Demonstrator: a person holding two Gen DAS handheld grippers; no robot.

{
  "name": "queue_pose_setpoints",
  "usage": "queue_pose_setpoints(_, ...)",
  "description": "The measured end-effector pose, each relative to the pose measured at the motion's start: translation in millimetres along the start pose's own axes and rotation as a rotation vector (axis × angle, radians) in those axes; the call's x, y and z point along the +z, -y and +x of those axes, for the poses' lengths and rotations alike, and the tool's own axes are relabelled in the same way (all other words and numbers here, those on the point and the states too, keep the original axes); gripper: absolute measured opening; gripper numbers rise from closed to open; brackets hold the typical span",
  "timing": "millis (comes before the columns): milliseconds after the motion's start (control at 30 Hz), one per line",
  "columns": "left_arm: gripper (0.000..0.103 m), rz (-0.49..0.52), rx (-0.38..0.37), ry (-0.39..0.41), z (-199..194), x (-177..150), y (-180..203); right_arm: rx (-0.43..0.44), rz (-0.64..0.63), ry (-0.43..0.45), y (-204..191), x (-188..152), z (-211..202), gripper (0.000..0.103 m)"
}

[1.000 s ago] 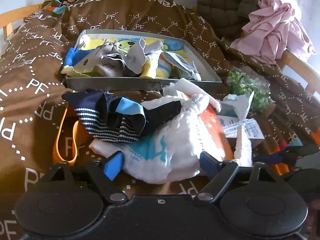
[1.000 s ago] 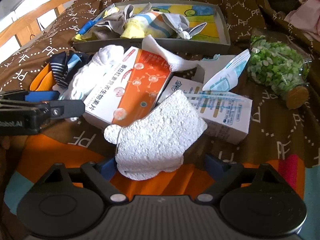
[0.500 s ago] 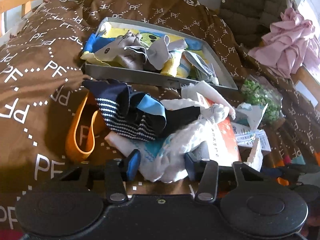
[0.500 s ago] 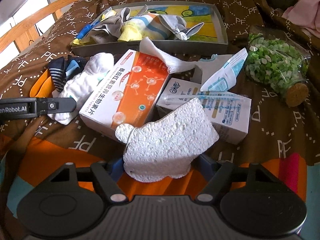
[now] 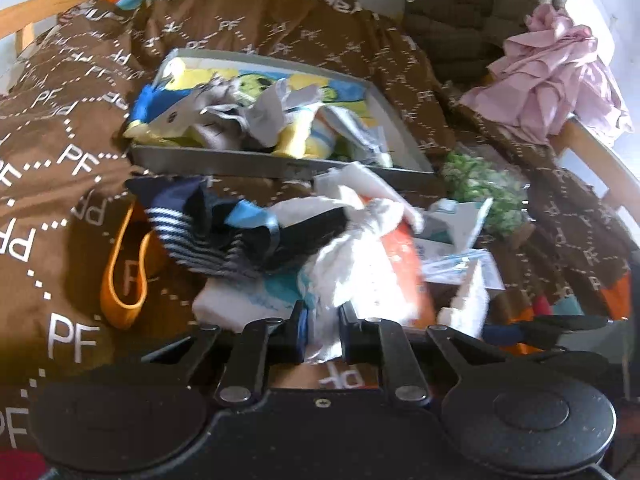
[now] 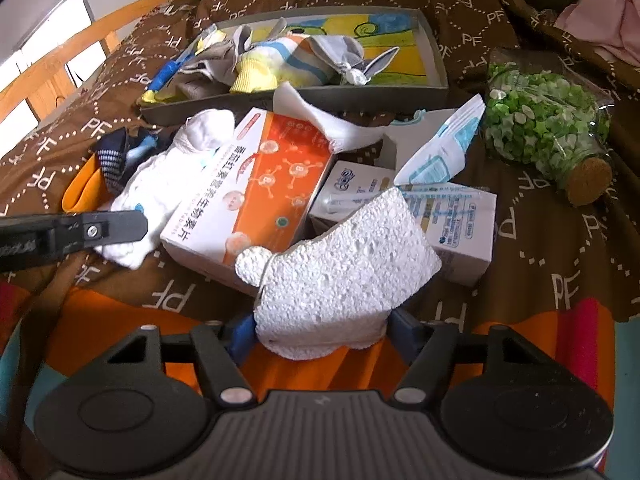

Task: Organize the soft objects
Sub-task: 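Grasp the white textured cloth with the right tool while the left tool grasps the blue-printed white cloth, then carry both white cloths with both tools over the tray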

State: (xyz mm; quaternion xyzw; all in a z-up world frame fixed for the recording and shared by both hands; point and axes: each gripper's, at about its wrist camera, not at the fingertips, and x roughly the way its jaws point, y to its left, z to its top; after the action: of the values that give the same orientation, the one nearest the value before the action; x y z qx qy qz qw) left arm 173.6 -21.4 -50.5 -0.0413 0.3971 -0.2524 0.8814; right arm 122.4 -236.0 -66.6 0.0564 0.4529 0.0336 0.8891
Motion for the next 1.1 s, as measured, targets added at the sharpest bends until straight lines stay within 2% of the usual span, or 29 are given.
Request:
queue_pose_setpoints(200, 0.016, -0.042, -0.051, 0.021, -16, 0, 7, 0.018, 0.023, 0.021, 2, 0, -6, 0.07)
queue_pose_setpoints(367, 0.016, -0.063, -0.086, 0.046, -27, 1, 9, 0.039, 0.042, 0.091, 4, 1, -19, 0.07)
queue_pose_setpoints(733, 0.015, -0.083, -0.166, 0.143, -53, 9, 15, 0.054, 0.041, 0.262, 5, 7, -42, 0.07)
queue_pose_setpoints(933, 0.015, -0.077, -0.174, 0.203, -66, 12, 16, 0.069, 0.026, 0.344, 1, 10, -52, 0.071)
queue_pose_setpoints(1100, 0.015, -0.084, -0.19, 0.286, -81, 19, 19, 0.065, 0.009, 0.389, 1, 15, -57, 0.071)
